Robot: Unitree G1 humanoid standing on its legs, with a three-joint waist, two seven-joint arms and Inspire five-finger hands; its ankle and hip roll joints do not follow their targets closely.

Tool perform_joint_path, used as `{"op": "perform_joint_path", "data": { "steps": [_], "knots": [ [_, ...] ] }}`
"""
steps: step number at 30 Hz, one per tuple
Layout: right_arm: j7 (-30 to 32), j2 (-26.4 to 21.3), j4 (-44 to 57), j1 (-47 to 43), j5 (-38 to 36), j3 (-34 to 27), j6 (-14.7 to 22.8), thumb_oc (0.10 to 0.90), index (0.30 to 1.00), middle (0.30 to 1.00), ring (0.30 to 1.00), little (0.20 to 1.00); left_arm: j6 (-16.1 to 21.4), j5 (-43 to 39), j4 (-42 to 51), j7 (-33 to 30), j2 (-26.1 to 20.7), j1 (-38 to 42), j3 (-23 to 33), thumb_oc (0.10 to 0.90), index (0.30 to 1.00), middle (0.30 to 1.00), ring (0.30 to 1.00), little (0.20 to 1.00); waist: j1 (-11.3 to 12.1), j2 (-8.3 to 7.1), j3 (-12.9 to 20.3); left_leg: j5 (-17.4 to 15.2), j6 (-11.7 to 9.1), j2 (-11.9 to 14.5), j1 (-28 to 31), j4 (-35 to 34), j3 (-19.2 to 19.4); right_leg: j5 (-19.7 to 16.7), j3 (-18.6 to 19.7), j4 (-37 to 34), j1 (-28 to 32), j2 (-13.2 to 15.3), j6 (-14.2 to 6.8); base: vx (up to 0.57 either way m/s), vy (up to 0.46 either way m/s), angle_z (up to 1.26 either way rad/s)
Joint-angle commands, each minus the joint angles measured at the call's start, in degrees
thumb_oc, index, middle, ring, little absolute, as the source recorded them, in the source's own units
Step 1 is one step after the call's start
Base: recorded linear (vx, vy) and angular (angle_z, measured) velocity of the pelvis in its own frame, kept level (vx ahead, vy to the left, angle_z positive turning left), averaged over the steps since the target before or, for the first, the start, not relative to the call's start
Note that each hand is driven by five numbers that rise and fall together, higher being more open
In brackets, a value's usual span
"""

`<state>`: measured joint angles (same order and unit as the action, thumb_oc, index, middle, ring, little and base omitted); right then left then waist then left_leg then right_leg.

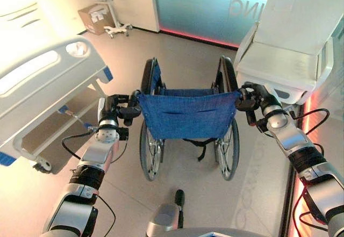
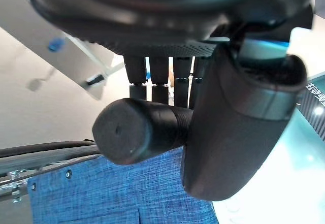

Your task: Push the wheelchair next to the bed

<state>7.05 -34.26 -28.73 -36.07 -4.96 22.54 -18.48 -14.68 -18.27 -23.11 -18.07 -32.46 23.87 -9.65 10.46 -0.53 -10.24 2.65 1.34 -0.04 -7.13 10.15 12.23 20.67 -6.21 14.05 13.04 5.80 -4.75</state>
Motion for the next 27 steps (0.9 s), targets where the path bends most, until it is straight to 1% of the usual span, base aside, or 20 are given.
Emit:
{"op": "perform_joint_path", "data": {
  "steps": [1, 2, 3, 4, 5, 8, 10, 11, 12, 13, 14, 15, 17, 19, 20, 21, 22, 23, 25, 27],
  "knots": [
    [-0.79, -1.13, -0.81, 5.95, 2.85, 0.48, 1.09, 0.4, 0.3, 0.3, 0.3, 0.3, -0.34, 7.44, -4.0, 5.03, -0.36, -3.3, -6.54, 0.4, 0.3, 0.3, 0.3, 0.3, -1.3, -0.41, 0.58, -4.21, 0.83, -0.89, -2.68, 1.93, -1.04, -9.72, -9.93, 12.53, -0.61, 1.36, -2.08, 0.45, 0.185, -0.3],
    [-0.72, -1.15, -0.73, 6.33, 2.72, 0.22, 1.25, 0.4, 0.3, 0.3, 0.3, 0.3, -0.5, 7.59, -3.82, 5.11, -0.47, -3.26, -6.61, 0.4, 0.3, 0.3, 0.3, 0.3, -1.18, -0.54, 0.77, -4.3, 1.09, -1.19, -2.51, 1.75, -1.07, -10.56, -10.05, 13.59, -0.74, 1.72, -2.41, 0.54, 0.155, -0.23],
    [-0.67, -1.08, -0.07, 7.88, 1.89, -0.99, 1.51, 0.4, 0.3, 0.3, 0.3, 0.3, -1.45, 8.03, -2.65, 5.19, -0.97, -3.16, -6.98, 0.4, 0.3, 0.3, 0.3, 0.3, -0.98, -1.07, 1.5, -4.81, 2.07, -2.71, -1.27, 0.96, -1.52, -15.35, -9.89, 17.71, -2.34, 2.89, -3.6, 0.49, 0.088, -0.04],
    [-0.81, -0.97, 0.42, 8.35, 1.52, -1.31, 1.58, 0.4, 0.3, 0.3, 0.3, 0.3, -1.57, 8.16, -2.36, 5.09, -1.3, -3.33, -7.13, 0.4, 0.3, 0.3, 0.3, 0.3, -1.13, -1.3, 1.61, -5.26, 2.24, -3.45, -0.34, 0.9, -1.68, -18.1, -9.49, 17.18, -4.3, 3.47, -3.67, 0.54, 0.064, -0.02],
    [-0.83, -0.96, 0.61, 8.32, 1.2, -1.27, 1.67, 0.4, 0.3, 0.3, 0.3, 0.3, -1.54, 8.16, -2.25, 4.92, -1.43, -3.5, -7.16, 0.4, 0.3, 0.3, 0.3, 0.3, -1.29, -1.26, 1.52, -5.43, 2.12, -3.49, 0.08, 1.03, -1.57, -18.52, -9.47, 15.78, -5.36, 3.55, -3.45, 0.39, -0.018, -0.02],
    [-0.54, -1.07, 0.59, 6.19, 1.19, -0.29, 2.56, 0.4, 0.3, 0.3, 0.3, 0.3, -0.81, 8.05, -2.9, 4.16, -1.5, -2.97, -7.01, 0.4, 0.3, 0.3, 0.3, 0.3, -3.11, 0.04, 0.13, -6.28, 1.51, -2.77, 4.56, -0.14, -1.84, -19.95, -10.69, 8.13, -13.58, 4.24, -1.92, 0.34, -0.09, -0.11],
    [-0.13, -1.4, 0.13, 4.93, 0.83, 0.15, 2.63, 0.4, 0.3, 0.3, 0.3, 0.3, -0.56, 8.34, -3.59, 4.91, -1.73, -1.96, -6.97, 0.4, 0.3, 0.3, 0.3, 0.3, -4.37, 0.13, -0.74, -8.59, 1.38, -3.43, 8.02, -1.19, -3.2, -22.99, -10.29, 3.48, -18.27, 5.85, -2.68, 0.4, -0.147, 0.02],
    [0.22, -1.68, -0.01, 3.97, 0.91, 0.51, 2.31, 0.4, 0.3, 0.3, 0.3, 0.3, -0.08, 8.09, -4.51, 5.5, -1.98, -0.68, -6.97, 0.4, 0.3, 0.3, 0.3, 0.3, -5.6, -0.37, -1.31, -9.04, 1.57, -4.65, 8.99, -1.86, -4.19, -27.32, -9.4, -3.12, -21.0, 6.43, -3.08, 0.49, -0.215, 0.35],
    [0.2, -1.93, 0.07, 3.49, 0.99, 0.48, 1.9, 0.4, 0.3, 0.3, 0.3, 0.3, 0.25, 7.92, -5.29, 5.85, -2.05, 0.19, -7.11, 0.4, 0.3, 0.3, 0.3, 0.3, -6.42, -0.38, -1.59, -9.69, 1.52, -5.12, 9.8, -2.07, -5.47, -28.87, -8.38, -6.95, -21.78, 6.56, -3.59, 0.44, -0.23, 0.37],
    [0.08, -2.18, 0.28, 3.17, 1.23, 0.44, 1.57, 0.4, 0.3, 0.3, 0.3, 0.3, 0.39, 7.57, -5.81, 5.92, -2.07, 0.94, -7.37, 0.4, 0.3, 0.3, 0.3, 0.3, -7.02, -0.2, -1.81, -10.46, 1.53, -5.34, 10.41, -1.93, -6.6, -29.41, -7.13, -9.68, -22.42, 6.32, -3.89, 0.53, -0.268, 0.78],
    [0.06, -2.73, 1.01, 2.24, 1.35, 0.38, 0.25, 0.4, 0.3, 0.3, 0.3, 0.3, 0.37, 6.49, -6.62, 5.85, -2.16, 2.74, -7.94, 0.4, 0.3, 0.3, 0.3, 0.3, -8.08, -0.27, -1.88, -12.4, 1.95, -6.08, 10.41, -0.25, -8.77, -29.67, -3.99, -12.67, -23.33, 6.02, -4.07, 0.56, -0.332, 0.87],
    [-0.28, -3.3, 1.49, 1.05, 1.18, 0.57, -0.79, 0.4, 0.3, 0.3, 0.3, 0.3, 0.14, 5.8, -7.3, 6.06, -2.39, 4.18, -8.16, 0.4, 0.3, 0.3, 0.3, 0.3, -8.62, -1.0, -1.7, -14.48, 2.35, -6.49, 9.71, 2.37, -9.11, -29.59, -2.7, -11.14, -23.81, 6.38, -4.15, 0.48, -0.305, 0.79],
    [-1.25, -3.98, 1.32, -0.1, 0.96, 0.45, -1.31, 0.4, 0.3, 0.3, 0.3, 0.3, 0.08, 5.41, -7.78, 6.09, -2.27, 5.0, -8.05, 0.4, 0.3, 0.3, 0.3, 0.3, -9.07, -1.58, -1.4, -16.6, 2.64, -6.12, 9.05, 5.86, -8.88, -27.84, -1.94, -7.82, -24.0, 5.5, -4.1, 0.35, -0.279, 0.61],
    [-2.9, -4.16, 1.14, -0.39, 0.95, 0.71, -1.87, 0.4, 0.3, 0.3, 0.3, 0.3, -0.81, 5.22, -7.58, 4.58, -0.76, 3.9, -7.53, 0.4, 0.3, 0.3, 0.3, 0.3, -9.05, -2.21, -0.53, -19.41, 1.86, -4.57, 9.64, 10.44, -8.28, -25.67, -3.54, -3.81, -23.68, 5.03, -3.53, 0.41, -0.294, 0.61],
    [-3.06, -4.2, 1.49, -0.2, 0.79, 0.8, -2.22, 0.4, 0.3, 0.3, 0.3, 0.3, -1.12, 5.18, -7.21, 4.48, -0.6, 3.39, -7.43, 0.4, 0.3, 0.3, 0.3, 0.3, -9.14, -2.3, -0.26, -19.67, 1.44, -3.89, 10.33, 11.19, -8.43, -25.13, -3.63, -3.0, -23.79, 4.69, -3.28, 0.49, -0.302, 0.44],
    [-4.19, -4.68, 2.43, 0.5, 0.72, 0.76, -2.84, 0.4, 0.3, 0.3, 0.3, 0.3, -2.58, 5.92, -5.88, 4.37, -0.23, 1.71, -6.94, 0.4, 0.3, 0.3, 0.3, 0.3, -9.31, -2.5, 0.48, -18.09, 0.07, -1.33, 12.14, 13.46, -8.03, -23.87, -5.14, -2.14, -23.3, 3.9, -1.93, 0.42, -0.266, 0.29],
    [-4.41, -4.83, 2.32, 0.57, 0.7, 0.9, -2.71, 0.4, 0.3, 0.3, 0.3, 0.3, -2.88, 6.21, -5.57, 4.31, -0.11, 1.36, -6.85, 0.4, 0.3, 0.3, 0.3, 0.3, -9.34, -2.55, 0.67, -17.29, -0.42, -0.72, 12.64, 14.48, -7.91, -23.73, -5.78, -2.25, -23.04, 3.71, -1.51, 0.61, -0.387, 0.25],
    [-5.17, -5.26, 1.57, 0.88, 1.03, 1.14, -1.71, 0.4, 0.3, 0.3, 0.3, 0.3, -2.97, 6.2, -5.31, 3.94, 0.37, 0.48, -6.87, 0.4, 0.3, 0.3, 0.3, 0.3, -9.77, -2.13, 1.52, -13.23, -2.32, 2.26, 14.33, 17.61, -6.74, -22.59, -7.65, -2.76, -21.75, 2.34, 0.1, 0.44, -0.274, 0.29],
    [-5.62, -5.91, 1.09, 1.29, 1.75, 1.34, -0.76, 0.4, 0.3, 0.3, 0.3, 0.3, -2.04, 5.83, -5.65, 3.41, 0.82, -0.06, -7.29, 0.4, 0.3, 0.3, 0.3, 0.3, -9.94, -1.82, 2.27, -7.04, -4.42, 4.06, 13.35, 21.34, -5.73, -21.1, -9.31, -4.04, -19.53, 0.83, 1.97, 0.39, -0.25, 0.37],
    [-5.25, -6.37, 1.05, 2.47, 2.0, 0.92, 0.0, 0.4, 0.3, 0.3, 0.3, 0.3, -1.66, 5.72, -5.36, 3.69, 1.06, -0.56, -7.49, 0.4, 0.3, 0.3, 0.3, 0.3, -9.06, -2.19, 1.88, -4.89, -4.76, 4.91, 9.06, 23.37, -4.32, -19.67, -11.17, -4.8, -16.72, 0.63, 3.02, 0.34, -0.201, 0.32]
  ]
}}
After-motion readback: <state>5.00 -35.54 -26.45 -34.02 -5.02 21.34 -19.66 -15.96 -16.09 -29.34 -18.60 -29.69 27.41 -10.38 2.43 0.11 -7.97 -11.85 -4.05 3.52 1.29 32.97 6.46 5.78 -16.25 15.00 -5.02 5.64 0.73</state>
